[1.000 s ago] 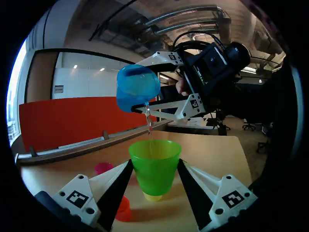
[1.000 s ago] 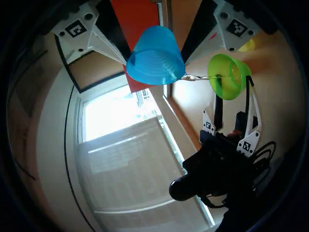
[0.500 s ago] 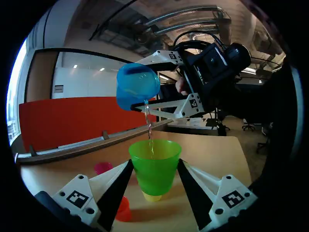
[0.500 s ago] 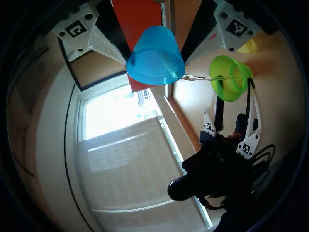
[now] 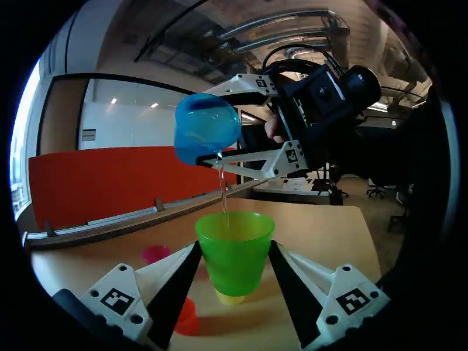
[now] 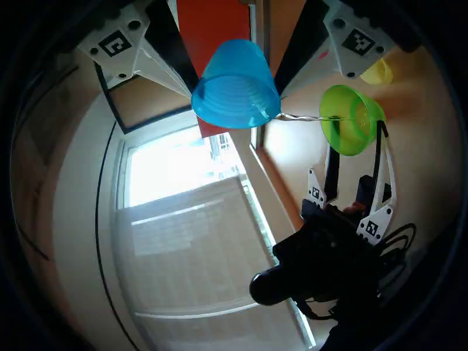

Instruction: Pour water

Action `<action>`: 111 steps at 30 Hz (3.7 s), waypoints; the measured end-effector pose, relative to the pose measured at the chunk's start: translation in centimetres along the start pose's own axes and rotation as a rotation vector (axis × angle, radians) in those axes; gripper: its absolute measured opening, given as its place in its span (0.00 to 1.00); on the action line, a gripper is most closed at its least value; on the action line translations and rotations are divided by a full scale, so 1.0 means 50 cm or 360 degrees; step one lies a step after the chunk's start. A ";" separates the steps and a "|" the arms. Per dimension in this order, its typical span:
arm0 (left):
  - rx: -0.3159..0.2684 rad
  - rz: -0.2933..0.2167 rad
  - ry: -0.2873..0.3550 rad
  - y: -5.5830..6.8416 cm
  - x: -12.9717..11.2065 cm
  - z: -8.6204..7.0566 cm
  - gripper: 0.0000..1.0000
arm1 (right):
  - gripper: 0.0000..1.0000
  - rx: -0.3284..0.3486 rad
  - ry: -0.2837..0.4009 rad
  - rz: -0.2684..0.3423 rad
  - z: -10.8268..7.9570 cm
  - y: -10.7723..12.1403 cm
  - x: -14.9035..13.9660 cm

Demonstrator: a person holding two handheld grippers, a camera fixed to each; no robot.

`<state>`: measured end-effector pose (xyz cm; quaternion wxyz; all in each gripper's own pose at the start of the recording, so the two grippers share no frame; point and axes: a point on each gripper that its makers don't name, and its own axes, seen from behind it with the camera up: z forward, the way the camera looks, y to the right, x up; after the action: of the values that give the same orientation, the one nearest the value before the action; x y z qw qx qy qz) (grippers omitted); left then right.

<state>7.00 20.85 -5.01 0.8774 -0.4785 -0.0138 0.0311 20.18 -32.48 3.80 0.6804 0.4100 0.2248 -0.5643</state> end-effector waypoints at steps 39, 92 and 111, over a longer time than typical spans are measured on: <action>0.0021 -0.0011 0.0010 -0.007 0.001 -0.004 0.82 | 0.88 -0.0032 0.0015 -0.0175 -0.002 0.003 0.031; 0.0032 -0.0023 0.0030 -0.012 0.007 -0.008 0.82 | 0.89 -0.0108 0.0006 -0.0439 -0.010 0.032 0.056; 0.0041 -0.0024 0.0030 -0.017 0.007 -0.008 0.82 | 0.89 -0.0121 -0.0001 -0.0498 -0.007 0.037 0.049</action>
<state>7.39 20.07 -4.50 0.8839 -0.4673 -0.0088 0.0200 22.62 -33.56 2.29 0.5992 0.3438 0.3070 -0.6546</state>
